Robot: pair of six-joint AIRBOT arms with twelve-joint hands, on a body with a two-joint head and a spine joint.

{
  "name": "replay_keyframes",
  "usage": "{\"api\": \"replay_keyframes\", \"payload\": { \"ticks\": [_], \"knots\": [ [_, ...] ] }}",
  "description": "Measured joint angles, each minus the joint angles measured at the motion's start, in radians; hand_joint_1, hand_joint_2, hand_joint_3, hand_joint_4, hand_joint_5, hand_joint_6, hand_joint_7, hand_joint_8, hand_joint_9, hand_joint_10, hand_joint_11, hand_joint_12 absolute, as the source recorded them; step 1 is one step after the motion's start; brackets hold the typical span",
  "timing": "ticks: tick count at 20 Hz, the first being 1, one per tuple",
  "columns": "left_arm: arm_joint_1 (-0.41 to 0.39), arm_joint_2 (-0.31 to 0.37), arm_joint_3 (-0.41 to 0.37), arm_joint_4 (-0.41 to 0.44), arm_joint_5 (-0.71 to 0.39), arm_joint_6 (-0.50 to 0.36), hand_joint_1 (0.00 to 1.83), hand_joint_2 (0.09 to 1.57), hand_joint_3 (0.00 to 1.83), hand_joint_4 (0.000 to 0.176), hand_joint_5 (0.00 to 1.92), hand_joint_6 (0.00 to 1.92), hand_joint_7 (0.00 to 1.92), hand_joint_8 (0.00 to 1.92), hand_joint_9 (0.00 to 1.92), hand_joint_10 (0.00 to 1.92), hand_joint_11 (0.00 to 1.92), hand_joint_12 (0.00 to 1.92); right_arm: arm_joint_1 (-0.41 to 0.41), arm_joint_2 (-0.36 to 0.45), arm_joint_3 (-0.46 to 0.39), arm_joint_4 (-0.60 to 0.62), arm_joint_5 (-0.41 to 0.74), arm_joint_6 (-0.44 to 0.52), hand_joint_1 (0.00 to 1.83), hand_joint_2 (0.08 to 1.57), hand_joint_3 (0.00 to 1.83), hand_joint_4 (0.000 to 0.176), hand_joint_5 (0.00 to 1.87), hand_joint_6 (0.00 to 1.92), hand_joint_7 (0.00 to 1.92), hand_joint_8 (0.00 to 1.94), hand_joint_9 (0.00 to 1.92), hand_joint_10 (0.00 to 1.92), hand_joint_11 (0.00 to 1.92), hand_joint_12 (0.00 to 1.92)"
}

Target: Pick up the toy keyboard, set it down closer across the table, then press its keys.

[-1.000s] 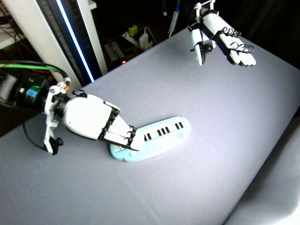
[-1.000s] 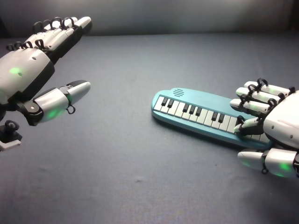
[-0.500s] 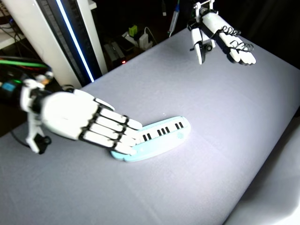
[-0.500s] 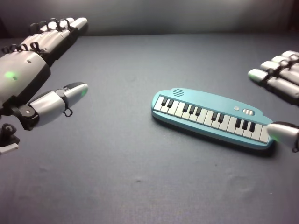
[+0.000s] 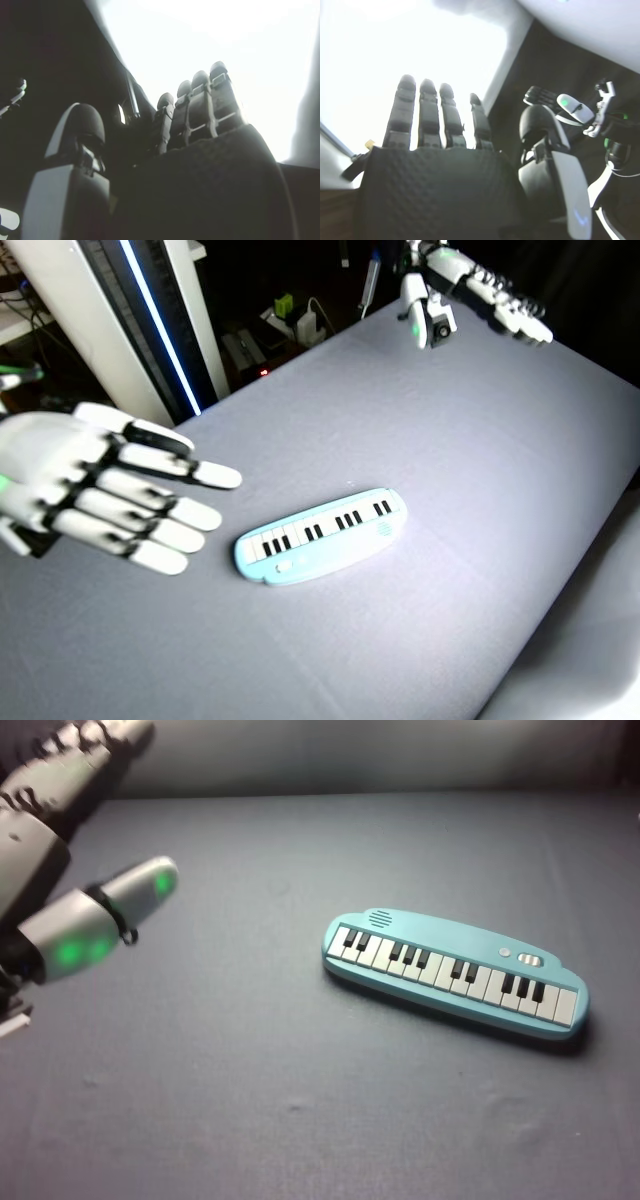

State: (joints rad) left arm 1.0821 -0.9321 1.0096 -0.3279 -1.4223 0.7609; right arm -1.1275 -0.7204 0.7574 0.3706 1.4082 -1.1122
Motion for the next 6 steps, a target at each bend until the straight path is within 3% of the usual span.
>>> {"api": "replay_keyframes", "payload": {
  "ticks": [1, 2, 3, 4, 5, 6],
  "knots": [
    [0.015, 0.015, -0.012, 0.006, -0.046, 0.000, 0.10, 1.41, 0.01, 0.118, 0.00, 0.00, 0.00, 0.00, 0.00, 0.00, 0.00, 0.00, -0.009, 0.011, 0.000, -0.006, 0.065, 0.030, 0.09, 1.36, 0.00, 0.106, 0.00, 0.00, 0.00, 0.00, 0.00, 0.00, 0.00, 0.00],
    [0.024, 0.023, -0.018, 0.006, -0.069, 0.000, 0.11, 1.42, 0.01, 0.104, 0.00, 0.00, 0.00, 0.00, 0.00, 0.00, 0.00, 0.00, -0.013, 0.016, 0.000, -0.007, 0.090, 0.044, 0.12, 1.35, 0.00, 0.098, 0.00, 0.00, 0.00, 0.00, 0.00, 0.00, 0.00, 0.00],
    [0.033, 0.029, -0.022, 0.003, -0.097, 0.000, 0.13, 1.43, 0.01, 0.107, 0.00, 0.00, 0.00, 0.00, 0.00, 0.00, 0.00, 0.00, -0.017, 0.021, 0.000, -0.004, 0.115, 0.051, 0.14, 1.36, 0.00, 0.084, 0.00, 0.00, 0.00, 0.00, 0.00, 0.00, 0.00, 0.00],
    [0.041, 0.032, -0.026, -0.007, -0.120, 0.001, 0.16, 1.44, 0.01, 0.104, 0.00, 0.00, 0.00, 0.00, 0.00, 0.00, 0.00, 0.00, -0.024, 0.030, -0.003, -0.004, 0.137, 0.055, 0.11, 1.35, 0.00, 0.056, 0.00, 0.00, 0.00, 0.00, 0.00, 0.00, 0.00, 0.00],
    [0.053, 0.040, -0.031, -0.013, -0.150, 0.003, 0.27, 1.44, 0.01, 0.088, 0.00, 0.00, 0.00, 0.00, 0.00, 0.00, 0.00, 0.00, -0.032, 0.040, -0.012, -0.006, 0.164, 0.057, 0.08, 1.34, 0.00, 0.014, 0.00, 0.00, 0.00, 0.00, 0.00, 0.00, 0.00, 0.00],
    [0.056, 0.048, -0.040, -0.021, -0.166, 0.007, 0.29, 1.44, 0.00, 0.085, 0.00, 0.00, 0.00, 0.00, 0.00, 0.00, 0.00, 0.00, -0.037, 0.047, -0.014, -0.009, 0.191, 0.058, 0.08, 1.34, 0.00, 0.005, 0.00, 0.00, 0.00, 0.00, 0.00, 0.00, 0.00, 0.00]
  ]
}}
